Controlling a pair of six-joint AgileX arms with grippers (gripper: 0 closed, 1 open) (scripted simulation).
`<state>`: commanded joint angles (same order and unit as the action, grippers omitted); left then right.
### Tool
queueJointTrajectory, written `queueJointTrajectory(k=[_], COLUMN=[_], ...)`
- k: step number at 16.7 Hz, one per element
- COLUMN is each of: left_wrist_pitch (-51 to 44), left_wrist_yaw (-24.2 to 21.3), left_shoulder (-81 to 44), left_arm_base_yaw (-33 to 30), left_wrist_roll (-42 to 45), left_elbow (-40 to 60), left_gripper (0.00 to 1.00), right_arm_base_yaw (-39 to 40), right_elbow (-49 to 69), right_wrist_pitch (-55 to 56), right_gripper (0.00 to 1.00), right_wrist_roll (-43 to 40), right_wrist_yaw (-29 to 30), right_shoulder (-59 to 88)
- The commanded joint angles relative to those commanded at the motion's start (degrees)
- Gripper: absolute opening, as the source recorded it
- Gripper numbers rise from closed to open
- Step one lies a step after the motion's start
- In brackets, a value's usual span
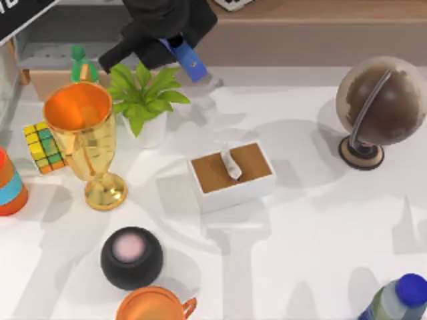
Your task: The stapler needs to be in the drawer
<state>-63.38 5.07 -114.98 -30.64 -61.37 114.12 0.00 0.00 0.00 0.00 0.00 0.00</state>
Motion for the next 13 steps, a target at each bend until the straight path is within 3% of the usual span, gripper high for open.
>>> queueJointTrajectory(k=[7, 13], left_wrist_pitch=[-11.1, -16.5], left_wrist_yaw=[3.6, 0.8], left_shoulder=[-8.5, -23.9], left_arm_base_yaw=[27.6, 44.2], left_wrist_roll=[36.4, 62.6], left_elbow=[16.6, 27.7], left_gripper=[0.00, 0.00], right_arm_base_yaw=[0.0, 0.0], right_elbow=[0.0, 0.0], right_wrist_pitch=[0.0, 0.0], right_gripper=[1.00, 1.00], right_wrist_roll=[0.0, 0.0], right_wrist_yaw=[0.0, 0.0], right_shoulder=[0.0, 0.0])
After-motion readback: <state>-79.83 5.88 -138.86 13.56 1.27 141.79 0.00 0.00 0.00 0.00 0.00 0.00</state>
